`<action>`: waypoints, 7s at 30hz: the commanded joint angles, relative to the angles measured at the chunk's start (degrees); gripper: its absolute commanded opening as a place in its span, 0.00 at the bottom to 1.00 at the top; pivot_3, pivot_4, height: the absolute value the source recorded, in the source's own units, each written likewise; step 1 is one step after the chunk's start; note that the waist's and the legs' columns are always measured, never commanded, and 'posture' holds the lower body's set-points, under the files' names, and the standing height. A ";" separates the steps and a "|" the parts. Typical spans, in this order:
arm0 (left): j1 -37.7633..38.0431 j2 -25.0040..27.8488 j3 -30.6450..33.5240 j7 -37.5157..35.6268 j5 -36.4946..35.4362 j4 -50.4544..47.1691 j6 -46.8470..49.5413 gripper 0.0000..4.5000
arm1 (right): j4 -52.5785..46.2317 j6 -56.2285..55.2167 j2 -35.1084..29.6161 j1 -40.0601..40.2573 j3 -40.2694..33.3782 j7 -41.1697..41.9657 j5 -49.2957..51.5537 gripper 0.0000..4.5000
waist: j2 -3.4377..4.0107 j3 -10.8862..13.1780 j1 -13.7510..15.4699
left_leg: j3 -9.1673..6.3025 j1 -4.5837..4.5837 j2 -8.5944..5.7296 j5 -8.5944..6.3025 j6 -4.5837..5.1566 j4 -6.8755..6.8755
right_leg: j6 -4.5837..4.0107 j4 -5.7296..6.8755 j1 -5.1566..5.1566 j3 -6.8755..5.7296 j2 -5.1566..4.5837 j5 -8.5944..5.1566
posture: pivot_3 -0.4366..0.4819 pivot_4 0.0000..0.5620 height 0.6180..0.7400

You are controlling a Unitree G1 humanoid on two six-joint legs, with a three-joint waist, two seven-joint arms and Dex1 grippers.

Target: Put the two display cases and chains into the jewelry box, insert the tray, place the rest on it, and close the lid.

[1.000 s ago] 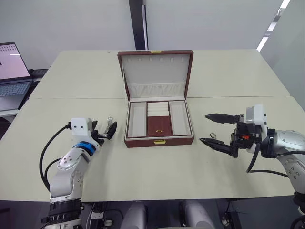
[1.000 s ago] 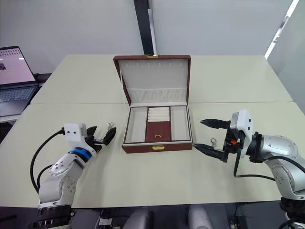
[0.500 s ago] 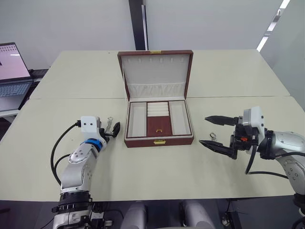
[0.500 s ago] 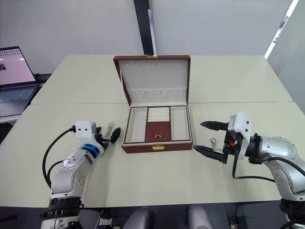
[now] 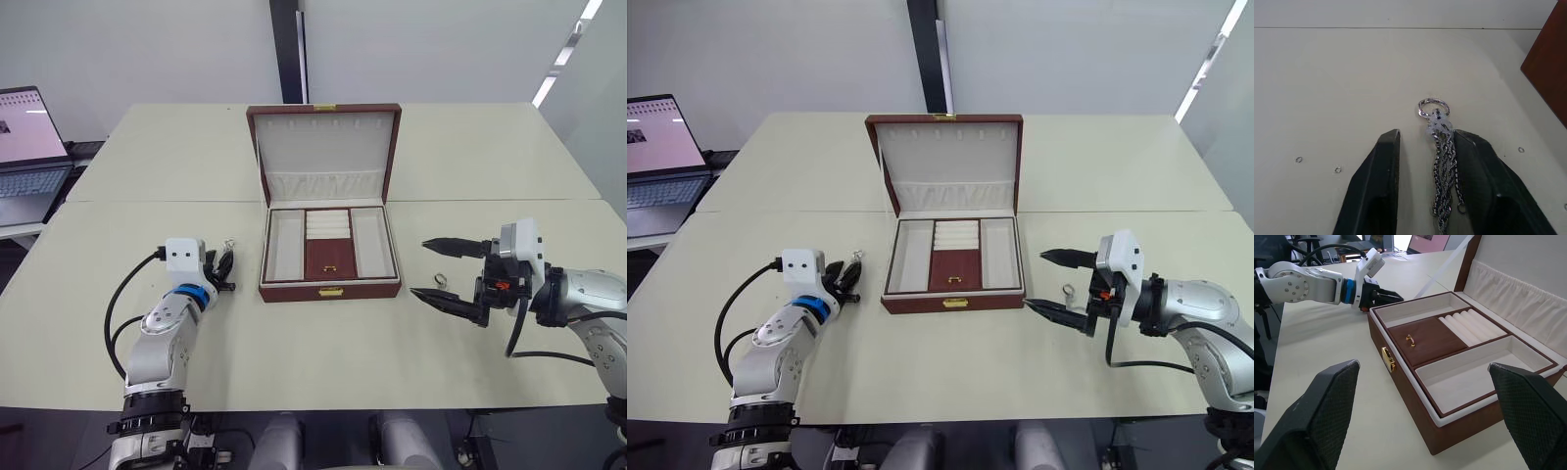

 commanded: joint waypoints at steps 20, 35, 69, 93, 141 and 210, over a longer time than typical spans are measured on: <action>2.90 -3.49 3.67 0.87 -6.34 -13.54 -0.84 0.01 | -1.22 2.81 -0.66 -3.24 -0.55 -1.33 1.63 1.00 | -0.08 0.04 -0.02 | -0.03 -0.04 0.03 0.00 0.00 0.01 | 0.00 -0.01 -0.03 -0.02 0.01 0.00 | 0.48 0.27 1.00; 0.88 -4.11 -0.84 2.31 -14.36 -31.60 10.36 0.01 | -1.13 2.22 -0.65 -2.37 -2.49 -2.09 2.95 1.00 | -0.08 0.05 -0.02 | -0.02 -0.05 0.03 0.00 0.00 0.01 | 0.00 -0.01 -0.02 -0.01 0.04 0.00 | 0.48 0.27 1.00; -0.46 -6.10 -7.51 2.28 -11.63 -27.40 10.82 0.36 | -3.39 1.88 -1.18 3.70 -6.64 -4.07 2.70 1.00 | -0.10 0.06 -0.02 | -0.01 -0.05 0.04 0.00 -0.01 0.00 | 0.00 -0.03 -0.01 0.01 0.10 0.00 | 0.48 0.27 1.00; 1.55 11.40 0.44 -20.44 -26.23 -26.34 16.86 1.00 | 5.89 -0.54 -2.38 3.92 -9.58 -2.64 0.88 1.00 | -0.10 0.06 -0.24 | -0.01 -0.03 0.07 0.00 0.00 -0.02 | 0.00 -0.02 -0.02 0.01 0.13 0.00 | 0.48 0.27 1.00; 17.63 23.67 18.03 -26.39 -13.61 0.19 -4.15 1.00 | 44.29 -20.18 -1.27 0.86 -13.00 -1.55 -8.74 1.00 | -0.05 0.07 -0.36 | 0.05 0.00 0.10 -0.01 0.01 -0.05 | -0.02 0.00 -0.05 0.05 0.07 -0.01 | 0.48 0.27 1.00; 26.26 17.61 -3.53 -47.38 -14.26 -26.30 -24.31 1.00 | 4.58 0.49 15.57 14.03 2.24 -33.20 -19.60 0.00 | -0.41 -0.45 -0.33 | -0.05 0.13 0.14 -0.02 0.03 -0.07 | -0.04 -0.09 0.17 0.01 0.18 -0.03 | 0.48 0.27 1.00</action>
